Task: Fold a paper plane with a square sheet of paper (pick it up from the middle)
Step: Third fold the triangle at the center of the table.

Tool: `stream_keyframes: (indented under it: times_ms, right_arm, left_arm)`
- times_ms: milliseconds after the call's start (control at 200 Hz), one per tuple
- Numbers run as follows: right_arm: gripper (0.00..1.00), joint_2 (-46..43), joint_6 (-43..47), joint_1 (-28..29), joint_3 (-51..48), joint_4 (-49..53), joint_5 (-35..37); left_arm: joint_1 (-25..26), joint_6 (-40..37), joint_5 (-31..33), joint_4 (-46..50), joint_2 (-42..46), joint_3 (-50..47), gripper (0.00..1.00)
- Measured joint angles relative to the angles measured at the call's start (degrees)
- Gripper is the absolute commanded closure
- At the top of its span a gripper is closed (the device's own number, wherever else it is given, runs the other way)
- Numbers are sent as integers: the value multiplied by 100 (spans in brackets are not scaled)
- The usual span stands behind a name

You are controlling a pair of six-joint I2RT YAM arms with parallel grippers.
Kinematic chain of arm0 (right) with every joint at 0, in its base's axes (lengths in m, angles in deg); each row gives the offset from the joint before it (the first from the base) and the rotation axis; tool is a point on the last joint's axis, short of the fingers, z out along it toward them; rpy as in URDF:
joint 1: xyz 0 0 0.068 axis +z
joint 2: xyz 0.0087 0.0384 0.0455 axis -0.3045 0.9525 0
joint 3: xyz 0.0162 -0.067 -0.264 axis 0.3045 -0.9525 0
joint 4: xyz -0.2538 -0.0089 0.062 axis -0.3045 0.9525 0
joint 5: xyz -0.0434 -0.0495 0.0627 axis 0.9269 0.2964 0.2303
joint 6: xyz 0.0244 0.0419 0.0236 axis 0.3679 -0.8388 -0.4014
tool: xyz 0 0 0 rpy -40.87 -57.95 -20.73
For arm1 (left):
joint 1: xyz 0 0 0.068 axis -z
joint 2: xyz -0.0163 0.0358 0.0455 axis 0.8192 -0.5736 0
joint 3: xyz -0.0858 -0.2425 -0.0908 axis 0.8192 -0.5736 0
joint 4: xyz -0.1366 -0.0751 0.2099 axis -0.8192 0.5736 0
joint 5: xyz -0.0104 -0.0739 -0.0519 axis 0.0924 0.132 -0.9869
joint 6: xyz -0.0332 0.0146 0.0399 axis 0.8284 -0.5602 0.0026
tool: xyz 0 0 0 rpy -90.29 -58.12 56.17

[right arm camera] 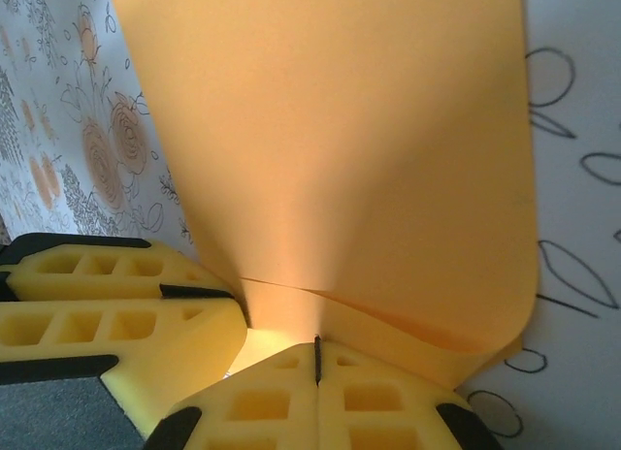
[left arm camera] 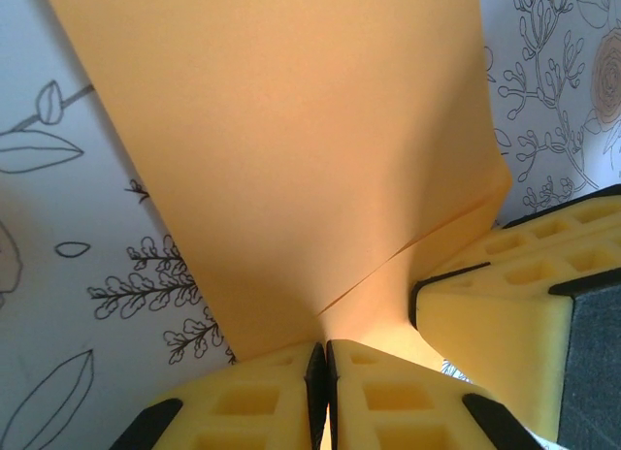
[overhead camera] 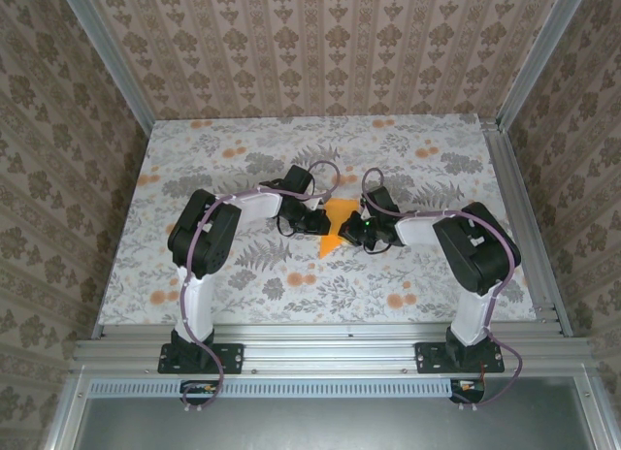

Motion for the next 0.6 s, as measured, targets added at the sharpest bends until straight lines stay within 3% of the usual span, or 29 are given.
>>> stream_keyframes:
  times_ms: [600]
  right_arm:
    - [100, -59, 570, -487, 2, 254, -24]
  left_arm:
    - [0, -11, 4, -52, 0, -9, 85]
